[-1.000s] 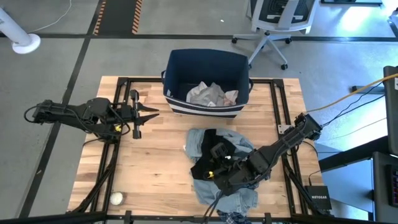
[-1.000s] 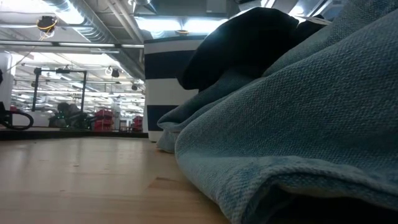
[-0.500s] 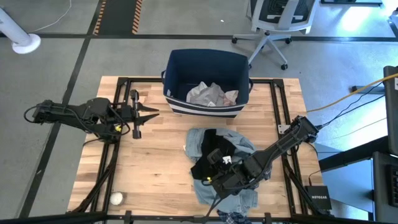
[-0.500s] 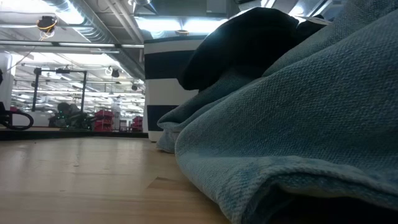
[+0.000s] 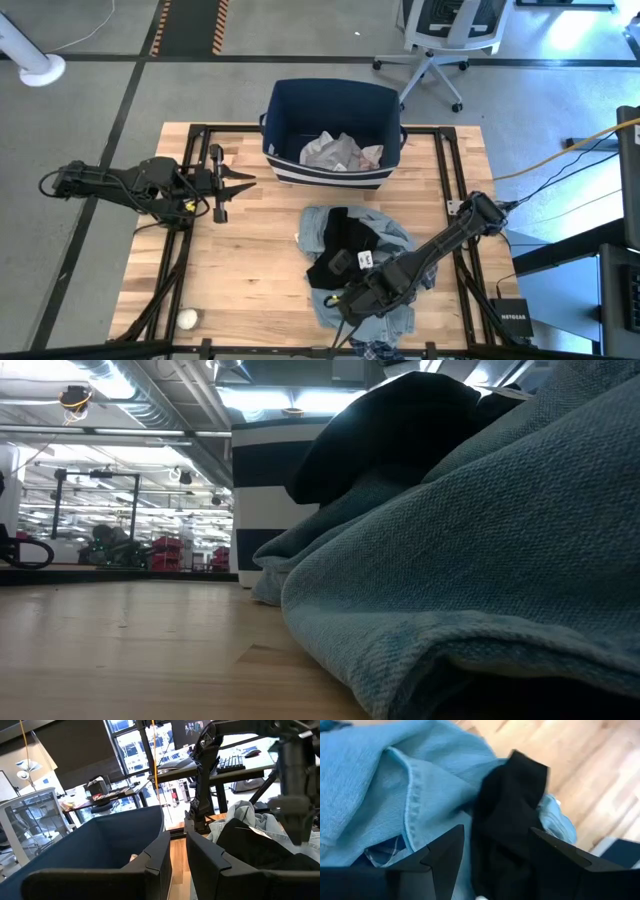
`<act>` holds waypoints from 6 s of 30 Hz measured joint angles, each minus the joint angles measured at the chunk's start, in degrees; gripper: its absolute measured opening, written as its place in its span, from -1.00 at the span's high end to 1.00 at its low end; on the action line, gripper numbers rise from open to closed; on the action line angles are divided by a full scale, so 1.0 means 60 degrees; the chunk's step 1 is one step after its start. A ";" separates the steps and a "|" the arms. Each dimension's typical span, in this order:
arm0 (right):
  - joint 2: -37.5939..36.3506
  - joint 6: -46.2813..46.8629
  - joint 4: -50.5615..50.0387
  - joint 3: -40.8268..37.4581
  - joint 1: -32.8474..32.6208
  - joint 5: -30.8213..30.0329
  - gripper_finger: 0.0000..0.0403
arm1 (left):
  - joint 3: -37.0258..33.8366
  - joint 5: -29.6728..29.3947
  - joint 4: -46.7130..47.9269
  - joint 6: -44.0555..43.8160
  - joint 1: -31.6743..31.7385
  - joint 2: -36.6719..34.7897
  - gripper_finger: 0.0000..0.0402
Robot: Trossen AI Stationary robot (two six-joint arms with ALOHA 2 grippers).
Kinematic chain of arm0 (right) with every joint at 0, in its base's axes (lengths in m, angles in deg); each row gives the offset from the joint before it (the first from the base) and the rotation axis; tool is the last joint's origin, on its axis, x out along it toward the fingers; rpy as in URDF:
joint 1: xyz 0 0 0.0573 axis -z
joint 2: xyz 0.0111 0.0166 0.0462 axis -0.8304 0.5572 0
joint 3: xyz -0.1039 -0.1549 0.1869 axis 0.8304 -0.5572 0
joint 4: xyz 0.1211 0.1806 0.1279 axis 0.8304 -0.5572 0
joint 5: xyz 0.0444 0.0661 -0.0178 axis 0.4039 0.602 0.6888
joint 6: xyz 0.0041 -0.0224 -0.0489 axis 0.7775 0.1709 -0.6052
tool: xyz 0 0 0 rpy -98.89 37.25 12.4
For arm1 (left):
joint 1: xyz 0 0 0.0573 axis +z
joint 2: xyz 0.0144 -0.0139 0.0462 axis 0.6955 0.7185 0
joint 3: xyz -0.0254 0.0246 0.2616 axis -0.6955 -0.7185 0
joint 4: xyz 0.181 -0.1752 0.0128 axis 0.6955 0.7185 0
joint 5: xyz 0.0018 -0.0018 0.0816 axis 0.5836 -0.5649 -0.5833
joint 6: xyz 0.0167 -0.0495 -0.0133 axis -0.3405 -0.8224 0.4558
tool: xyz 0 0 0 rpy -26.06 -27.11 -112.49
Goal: Sort clothes
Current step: Put the black shorts into the blue bin
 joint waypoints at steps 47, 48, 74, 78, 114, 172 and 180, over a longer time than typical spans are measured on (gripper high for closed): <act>0.0743 0.0257 0.0192 -0.1011 0.0081 -0.1327 -0.17 | -0.0001 0.0000 -0.0002 -0.0028 0.0000 0.0001 0.71; 0.0743 0.0291 0.0207 -0.1069 0.0076 -0.1510 -0.17 | -0.0003 0.0000 -0.0002 -0.0028 -0.0001 -0.0002 0.71; 0.0696 0.0225 0.0322 -0.0153 0.0349 -0.2650 -0.17 | -0.0001 0.0000 -0.0002 -0.0011 0.0002 0.0002 0.71; 0.0722 0.0226 0.0199 -0.0189 0.0478 -0.2318 -0.17 | 0.0000 0.0000 0.0002 -0.0024 0.0002 0.0002 0.71; 0.0758 0.1025 -0.0743 -0.0535 0.0648 -0.3642 0.50 | 0.0000 0.0000 0.0024 -0.0015 0.0001 0.0002 0.71; -0.1439 0.0441 -0.3374 0.4645 0.4572 -0.8741 0.90 | -0.0001 0.0000 0.0038 0.0045 -0.0001 0.0002 0.71; -0.1432 -0.0046 -0.1691 0.4645 0.5806 -0.7669 0.89 | -0.0001 0.0000 0.0035 0.0045 0.0001 0.0001 0.71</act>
